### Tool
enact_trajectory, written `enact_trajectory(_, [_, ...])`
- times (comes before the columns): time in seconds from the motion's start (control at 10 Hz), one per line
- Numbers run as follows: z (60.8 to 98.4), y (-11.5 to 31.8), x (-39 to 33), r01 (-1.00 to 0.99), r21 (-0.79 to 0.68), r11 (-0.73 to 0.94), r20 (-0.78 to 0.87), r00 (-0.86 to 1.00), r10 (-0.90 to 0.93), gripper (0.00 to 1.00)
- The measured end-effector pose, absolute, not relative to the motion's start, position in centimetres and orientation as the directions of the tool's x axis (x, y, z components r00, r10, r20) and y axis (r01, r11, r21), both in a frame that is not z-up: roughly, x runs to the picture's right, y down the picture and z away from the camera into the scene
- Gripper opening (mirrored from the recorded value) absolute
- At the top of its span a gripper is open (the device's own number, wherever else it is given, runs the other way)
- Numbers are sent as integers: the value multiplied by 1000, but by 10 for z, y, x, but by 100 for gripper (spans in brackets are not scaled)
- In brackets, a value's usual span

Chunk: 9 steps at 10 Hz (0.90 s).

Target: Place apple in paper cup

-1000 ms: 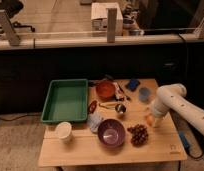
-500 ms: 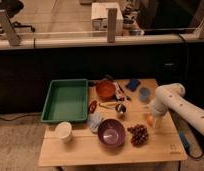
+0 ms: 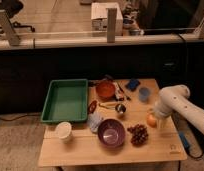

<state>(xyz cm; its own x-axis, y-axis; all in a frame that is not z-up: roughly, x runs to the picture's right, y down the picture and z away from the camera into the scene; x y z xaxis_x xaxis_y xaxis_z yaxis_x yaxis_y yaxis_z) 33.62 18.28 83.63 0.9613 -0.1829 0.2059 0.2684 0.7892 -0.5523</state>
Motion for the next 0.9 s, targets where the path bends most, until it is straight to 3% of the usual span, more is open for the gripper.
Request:
enact_trajectory(0.2, [835, 182, 338, 277, -549, 788, 210, 959, -191, 22])
enact_trajectory(0.3, [836, 182, 337, 283, -549, 787, 214, 957, -195, 7])
enact_trajectory(0.4, [835, 181, 335, 290, -545, 786, 218, 955, -201, 1])
enact_trajectory(0.9, [798, 141, 319, 347, -484, 803, 225, 937, -269, 0])
